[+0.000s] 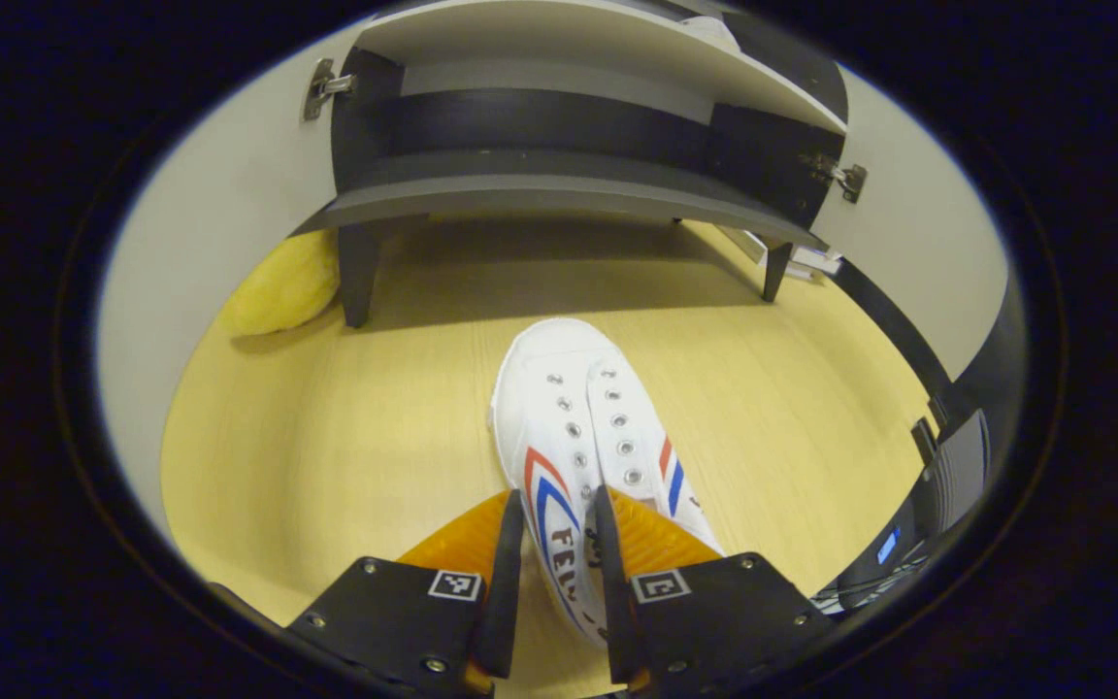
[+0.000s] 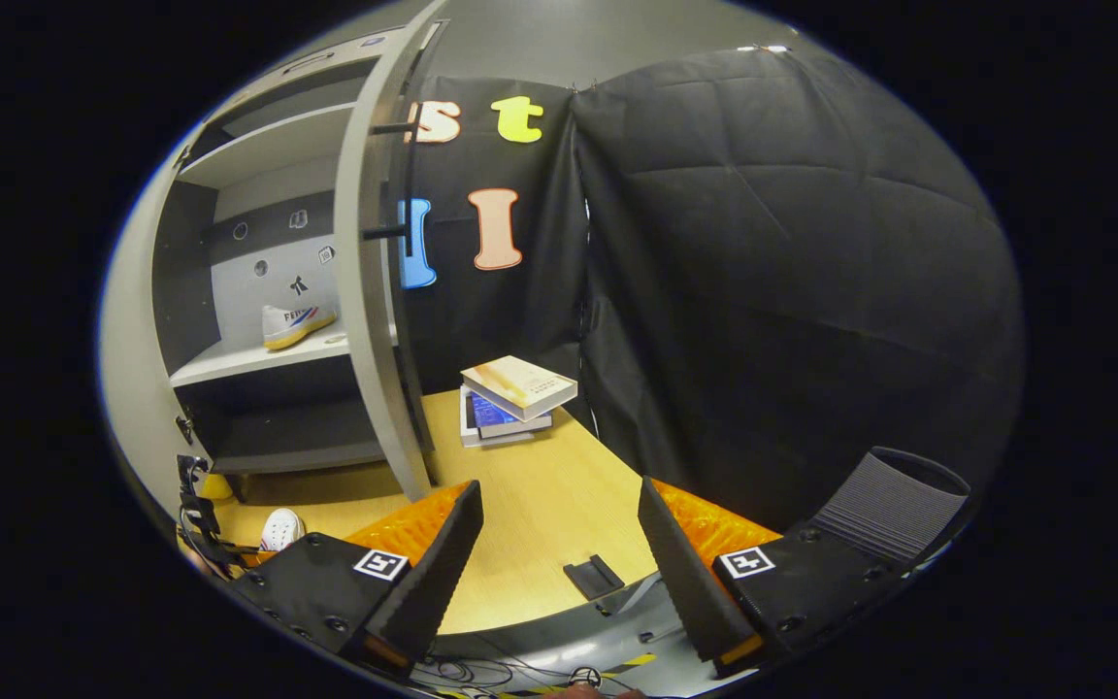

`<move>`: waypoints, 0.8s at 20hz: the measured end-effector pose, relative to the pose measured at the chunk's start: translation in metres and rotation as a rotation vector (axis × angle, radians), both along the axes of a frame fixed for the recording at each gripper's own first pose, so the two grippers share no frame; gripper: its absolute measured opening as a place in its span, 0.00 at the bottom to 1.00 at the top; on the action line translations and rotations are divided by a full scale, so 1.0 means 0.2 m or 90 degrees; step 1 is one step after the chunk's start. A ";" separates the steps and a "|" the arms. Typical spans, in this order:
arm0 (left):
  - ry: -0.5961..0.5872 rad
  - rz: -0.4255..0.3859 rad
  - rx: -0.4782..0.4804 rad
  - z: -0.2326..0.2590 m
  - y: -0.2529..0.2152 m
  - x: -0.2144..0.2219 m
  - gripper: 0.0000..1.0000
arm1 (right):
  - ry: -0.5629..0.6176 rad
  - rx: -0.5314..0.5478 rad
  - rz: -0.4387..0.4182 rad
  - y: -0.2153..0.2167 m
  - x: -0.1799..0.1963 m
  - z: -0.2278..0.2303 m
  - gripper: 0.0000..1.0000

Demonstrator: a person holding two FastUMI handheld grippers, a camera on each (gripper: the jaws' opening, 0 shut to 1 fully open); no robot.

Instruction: Grab one shoe with the right hand and put it into the shoe cabinet, grab the other shoe with the left hand and put it into the shoe cabinet; then close the right door with the right hand and the left door with the left hand.

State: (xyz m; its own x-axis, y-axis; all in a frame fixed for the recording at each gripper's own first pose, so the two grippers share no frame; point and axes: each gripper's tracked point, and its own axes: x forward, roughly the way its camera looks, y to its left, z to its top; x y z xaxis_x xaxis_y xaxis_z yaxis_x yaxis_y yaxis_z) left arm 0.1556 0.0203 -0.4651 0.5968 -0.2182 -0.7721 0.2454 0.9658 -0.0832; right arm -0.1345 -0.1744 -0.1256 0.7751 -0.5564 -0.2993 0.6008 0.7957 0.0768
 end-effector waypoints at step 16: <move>-0.069 0.032 0.049 0.36 0.03 0.12 0.01 | -0.040 0.015 -0.011 -0.33 0.07 0.04 0.99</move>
State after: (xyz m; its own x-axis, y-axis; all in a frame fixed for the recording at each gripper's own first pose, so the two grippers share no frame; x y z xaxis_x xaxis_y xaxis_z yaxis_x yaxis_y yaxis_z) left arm 0.1797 0.0273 -0.3925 0.6867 -0.1284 -0.7155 0.2004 0.9796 0.0166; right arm -0.1197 -0.2408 -0.1182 0.7830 -0.5637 -0.2629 0.6082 0.7824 0.1338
